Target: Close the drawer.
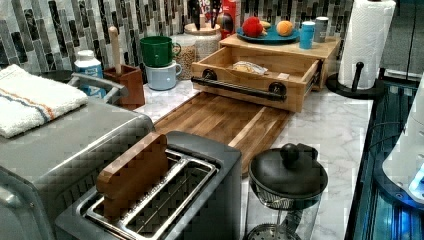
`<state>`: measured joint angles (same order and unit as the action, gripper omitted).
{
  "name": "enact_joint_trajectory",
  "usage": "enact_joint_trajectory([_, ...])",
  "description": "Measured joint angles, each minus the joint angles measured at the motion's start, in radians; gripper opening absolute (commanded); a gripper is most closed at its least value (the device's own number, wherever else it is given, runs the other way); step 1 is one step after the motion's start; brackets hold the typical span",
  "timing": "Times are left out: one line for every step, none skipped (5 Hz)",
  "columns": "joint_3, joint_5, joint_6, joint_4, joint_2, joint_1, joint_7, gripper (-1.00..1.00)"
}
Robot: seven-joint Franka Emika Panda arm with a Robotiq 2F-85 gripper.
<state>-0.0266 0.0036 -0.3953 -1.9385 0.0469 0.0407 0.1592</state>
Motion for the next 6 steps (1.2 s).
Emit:
enact_joint_trajectory([0.0,-0.001,-0.117,-0.065,-0.033,-0.012,0.134,1.0])
enact_joint_trajectory([0.002,-0.001,-0.13,-0.106,-0.056,-0.022,0.315,0.78])
enact_joint_trajectory([0.014,-0.003,-0.115,-0.134,-0.057,-0.022,0.436,-1.0])
enact_joint_trajectory([0.037,-0.034,-0.08,-0.163,-0.052,-0.026,0.467,-1.0])
enact_joint_trajectory([0.076,-0.038,-0.13,-0.202,-0.052,-0.027,0.467,-1.0])
enact_joint_trajectory([0.121,-0.066,-0.198,-0.235,-0.047,-0.033,0.467,-1.0])
